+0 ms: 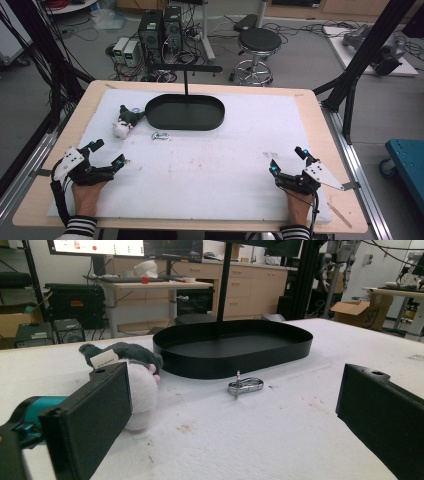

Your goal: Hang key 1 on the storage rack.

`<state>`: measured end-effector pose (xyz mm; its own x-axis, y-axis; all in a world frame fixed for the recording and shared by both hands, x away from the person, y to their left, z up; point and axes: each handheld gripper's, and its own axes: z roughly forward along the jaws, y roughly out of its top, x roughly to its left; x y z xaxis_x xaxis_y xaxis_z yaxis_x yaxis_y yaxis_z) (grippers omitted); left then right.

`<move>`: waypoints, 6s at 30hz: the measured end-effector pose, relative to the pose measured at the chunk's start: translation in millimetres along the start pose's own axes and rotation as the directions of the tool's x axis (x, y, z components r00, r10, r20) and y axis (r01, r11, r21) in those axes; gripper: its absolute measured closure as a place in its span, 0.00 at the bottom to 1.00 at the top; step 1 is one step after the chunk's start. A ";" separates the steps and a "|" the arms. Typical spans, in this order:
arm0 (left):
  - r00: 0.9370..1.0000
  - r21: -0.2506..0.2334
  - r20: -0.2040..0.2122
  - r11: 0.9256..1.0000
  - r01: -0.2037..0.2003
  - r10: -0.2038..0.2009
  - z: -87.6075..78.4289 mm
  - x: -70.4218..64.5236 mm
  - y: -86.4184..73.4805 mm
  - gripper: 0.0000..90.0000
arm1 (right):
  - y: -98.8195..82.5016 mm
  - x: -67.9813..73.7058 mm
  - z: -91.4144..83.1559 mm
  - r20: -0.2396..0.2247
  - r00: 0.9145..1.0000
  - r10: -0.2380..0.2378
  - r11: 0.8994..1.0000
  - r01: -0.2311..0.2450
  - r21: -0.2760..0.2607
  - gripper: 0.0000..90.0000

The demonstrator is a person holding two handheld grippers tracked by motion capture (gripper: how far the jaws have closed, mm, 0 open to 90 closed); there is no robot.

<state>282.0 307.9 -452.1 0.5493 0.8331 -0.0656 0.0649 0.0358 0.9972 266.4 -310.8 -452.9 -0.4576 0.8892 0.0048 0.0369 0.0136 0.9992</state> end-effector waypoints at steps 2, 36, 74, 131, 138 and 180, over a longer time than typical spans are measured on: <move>1.000 -0.001 0.000 1.000 0.000 0.000 0.1 0.0 -0.1 0.02 | 0.0 -0.1 0.0 -0.002 1.000 0.001 1.000 -0.001 -0.001 0.01; 0.998 0.186 -0.045 0.982 -0.031 0.040 3.9 6.5 59.6 0.02 | 0.0 -0.2 0.0 0.002 1.000 -0.003 1.000 0.003 -0.005 0.01; 0.990 0.666 -0.026 0.741 -0.085 0.137 92.9 46.6 119.8 0.02 | -0.2 0.0 -0.6 0.007 1.000 -0.001 1.000 0.001 -0.009 0.01; 0.982 0.860 -0.135 0.508 0.048 0.135 153.9 66.1 62.6 0.12 | -0.4 0.1 -0.9 0.006 1.000 0.000 1.000 0.000 -0.013 0.01; 0.979 0.874 -0.145 0.482 0.059 0.143 155.2 67.5 59.3 0.12 | -0.4 0.0 -0.9 0.007 1.000 0.000 1.000 0.000 -0.013 0.01; 0.984 0.809 -0.109 0.587 0.006 0.140 144.2 57.3 81.5 0.58 | -0.4 0.6 -0.8 0.007 1.000 -0.003 1.000 0.003 -0.009 0.01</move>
<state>438.9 278.9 -379.6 0.4592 0.8848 0.0785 0.7156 -0.4208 0.5575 265.4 -310.6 -453.2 -0.4515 0.8923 0.0012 0.0272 0.0125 0.9996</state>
